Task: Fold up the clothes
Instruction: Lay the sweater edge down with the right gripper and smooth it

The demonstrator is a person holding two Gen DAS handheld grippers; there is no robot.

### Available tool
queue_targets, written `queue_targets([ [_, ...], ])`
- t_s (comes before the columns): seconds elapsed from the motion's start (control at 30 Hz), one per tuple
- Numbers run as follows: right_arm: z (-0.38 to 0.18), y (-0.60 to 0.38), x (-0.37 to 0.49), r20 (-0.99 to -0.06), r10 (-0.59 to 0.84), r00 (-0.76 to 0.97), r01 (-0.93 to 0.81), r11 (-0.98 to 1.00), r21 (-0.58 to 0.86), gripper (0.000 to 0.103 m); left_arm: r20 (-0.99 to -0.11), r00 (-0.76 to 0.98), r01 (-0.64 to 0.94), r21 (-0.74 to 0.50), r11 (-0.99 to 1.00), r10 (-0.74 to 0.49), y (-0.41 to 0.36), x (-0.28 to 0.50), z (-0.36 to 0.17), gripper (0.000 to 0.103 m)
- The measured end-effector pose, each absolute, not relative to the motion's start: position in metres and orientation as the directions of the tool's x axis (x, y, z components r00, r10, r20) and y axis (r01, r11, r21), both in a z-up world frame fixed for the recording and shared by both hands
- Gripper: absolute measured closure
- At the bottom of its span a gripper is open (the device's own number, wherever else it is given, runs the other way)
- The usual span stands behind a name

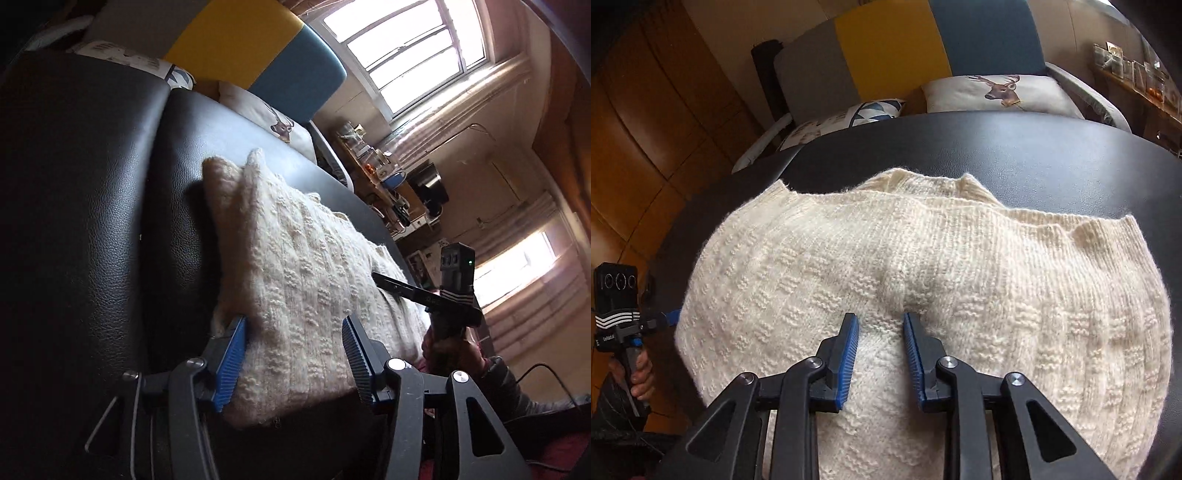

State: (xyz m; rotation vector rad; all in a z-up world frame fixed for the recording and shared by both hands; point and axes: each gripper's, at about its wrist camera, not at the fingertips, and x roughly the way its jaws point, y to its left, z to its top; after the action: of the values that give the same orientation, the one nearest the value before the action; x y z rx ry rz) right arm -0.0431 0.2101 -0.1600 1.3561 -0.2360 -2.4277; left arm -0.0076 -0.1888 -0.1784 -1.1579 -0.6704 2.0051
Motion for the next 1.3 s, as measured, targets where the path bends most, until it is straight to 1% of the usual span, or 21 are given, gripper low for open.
queue_targets([
  [0.03,-0.16,0.212,-0.044,-0.788,-0.382,-0.483,0.216,-0.924,0.316,0.079,-0.499,-0.329,-0.315,-0.743,-0.591,0.802,-0.191,-0.009,-0.181,0.059],
  [0.07,-0.161,0.216,-0.045,-0.783,-0.392,-0.484,0.205,-0.92,0.334,0.079,-0.491,-0.318,-0.303,-0.758,-0.578,0.811,-0.195,-0.01,-0.184,0.059],
  [0.13,-0.163,0.222,-0.045,-0.769,-0.418,-0.484,0.196,-0.908,0.371,0.079,-0.507,-0.339,-0.258,-0.76,-0.597,0.792,-0.207,-0.007,-0.19,0.059],
  [0.2,-0.165,0.224,-0.042,-0.756,-0.432,-0.492,0.218,-0.902,0.373,0.079,-0.521,-0.347,-0.23,-0.758,-0.61,0.78,-0.215,-0.006,-0.193,0.059],
  [0.27,-0.166,0.226,-0.038,-0.743,-0.443,-0.502,0.235,-0.897,0.376,0.079,-0.5,-0.345,-0.265,-0.76,-0.593,0.795,-0.215,-0.004,-0.187,0.059],
  [0.37,-0.167,0.229,-0.037,-0.729,-0.46,-0.506,0.23,-0.887,0.4,0.079,-0.495,-0.323,-0.309,-0.751,-0.584,0.807,-0.205,-0.014,-0.181,0.058],
  [0.47,-0.168,0.231,-0.038,-0.721,-0.475,-0.505,0.234,-0.879,0.415,0.079,-0.501,-0.282,-0.324,-0.753,-0.572,0.818,-0.192,-0.031,-0.181,0.056],
  [0.53,-0.168,0.233,-0.038,-0.717,-0.483,-0.502,0.236,-0.874,0.424,0.079,-0.477,-0.247,-0.317,-0.783,-0.535,0.844,-0.187,-0.037,-0.183,0.057],
  [0.57,-0.169,0.233,-0.038,-0.716,-0.487,-0.5,0.237,-0.872,0.428,0.079,-0.459,-0.228,-0.327,-0.795,-0.511,0.859,-0.187,-0.036,-0.182,0.062],
  [0.6,-0.169,0.234,-0.039,-0.715,-0.49,-0.499,0.238,-0.87,0.431,0.079,-0.448,-0.218,-0.341,-0.797,-0.498,0.867,-0.188,-0.029,-0.18,0.07],
  [0.63,-0.169,0.235,-0.039,-0.714,-0.493,-0.498,0.24,-0.869,0.433,0.079,-0.437,-0.208,-0.356,-0.8,-0.483,0.875,-0.189,-0.022,-0.178,0.091],
  [0.67,-0.17,0.236,-0.039,-0.711,-0.497,-0.498,0.244,-0.867,0.434,0.079,-0.431,-0.199,-0.368,-0.799,-0.475,0.88,-0.19,-0.015,-0.176,0.096],
  [0.77,-0.172,0.238,-0.039,-0.696,-0.51,-0.506,0.263,-0.859,0.439,0.079,-0.543,-0.204,-0.354,-0.735,-0.578,0.815,-0.194,0.009,-0.188,0.098],
  [0.8,-0.173,0.237,-0.038,-0.692,-0.514,-0.507,0.275,-0.857,0.436,0.079,-0.546,-0.203,-0.333,-0.742,-0.582,0.813,-0.198,0.014,-0.192,0.098],
  [0.87,-0.172,0.236,-0.038,-0.694,-0.515,-0.503,0.296,-0.857,0.421,0.079,-0.486,-0.212,-0.312,-0.789,-0.53,0.848,-0.205,0.028,-0.187,0.098],
  [0.9,-0.172,0.236,-0.038,-0.696,-0.516,-0.5,0.3,-0.857,0.42,0.079,-0.474,-0.216,-0.327,-0.789,-0.521,0.854,-0.205,0.036,-0.18,0.098],
  [0.97,-0.173,0.236,-0.039,-0.69,-0.524,-0.499,0.298,-0.852,0.431,0.079,-0.483,-0.219,-0.345,-0.774,-0.53,0.848,-0.204,0.046,-0.173,0.098],
  [1.1,-0.176,0.238,-0.04,-0.678,-0.537,-0.501,0.303,-0.843,0.444,0.079,-0.556,-0.168,-0.312,-0.753,-0.579,0.814,-0.197,0.049,-0.197,0.098],
  [1.2,-0.177,0.242,-0.041,-0.663,-0.551,-0.506,0.305,-0.834,0.46,0.079,-0.53,-0.22,-0.259,-0.778,-0.573,0.819,-0.212,0.037,-0.188,0.095],
  [1.3,-0.178,0.244,-0.042,-0.653,-0.562,-0.508,0.293,-0.825,0.483,0.079,-0.512,-0.31,-0.214,-0.783,-0.584,0.801,-0.227,0.017,-0.175,0.077],
])
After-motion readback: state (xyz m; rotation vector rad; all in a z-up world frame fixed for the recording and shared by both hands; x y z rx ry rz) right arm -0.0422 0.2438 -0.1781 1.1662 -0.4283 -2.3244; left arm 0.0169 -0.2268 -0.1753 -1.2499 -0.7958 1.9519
